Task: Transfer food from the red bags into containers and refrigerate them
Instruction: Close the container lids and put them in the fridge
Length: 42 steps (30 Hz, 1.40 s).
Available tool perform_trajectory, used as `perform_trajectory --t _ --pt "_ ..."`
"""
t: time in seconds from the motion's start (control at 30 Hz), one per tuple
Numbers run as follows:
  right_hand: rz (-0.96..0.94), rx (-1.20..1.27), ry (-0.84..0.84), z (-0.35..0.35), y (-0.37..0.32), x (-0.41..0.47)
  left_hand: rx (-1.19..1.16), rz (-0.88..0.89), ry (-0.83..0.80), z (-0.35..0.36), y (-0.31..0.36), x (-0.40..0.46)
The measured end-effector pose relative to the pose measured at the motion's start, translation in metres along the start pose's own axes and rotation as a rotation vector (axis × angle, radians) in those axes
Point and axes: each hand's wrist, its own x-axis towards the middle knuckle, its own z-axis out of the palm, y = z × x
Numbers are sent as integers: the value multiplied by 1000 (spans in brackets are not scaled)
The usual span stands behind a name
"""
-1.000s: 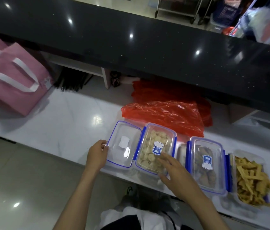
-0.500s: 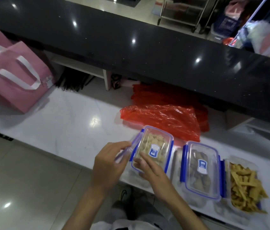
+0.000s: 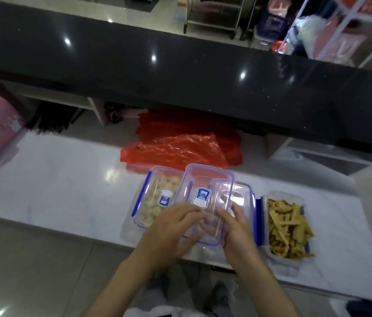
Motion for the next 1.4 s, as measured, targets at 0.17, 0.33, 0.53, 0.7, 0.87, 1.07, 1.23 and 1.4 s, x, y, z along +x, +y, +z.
perform_trajectory --t 0.17,0.33,0.53,0.7,0.87,1.07,1.23,1.4 --pt "-74 -43 12 -85 -40 -16 -371 -599 -14 42 31 42" --pt "-94 -181 -2 -157 -59 -26 -887 -856 17 102 92 73" --pt "-242 -580 87 -245 -87 -22 -928 -982 268 140 127 90" --pt "-430 -984 176 -292 -90 -1 -868 -1038 328 142 115 91" --pt "-442 -1146 145 -291 -86 39 -785 -1007 359 137 106 93" --pt "-489 -1073 205 -276 -88 75 -655 -985 314 131 86 97" --pt "-512 -1020 253 -269 -92 95 -596 -999 278 130 69 97" --pt "-591 -1097 228 -268 -94 85 -619 -984 298 122 63 102"
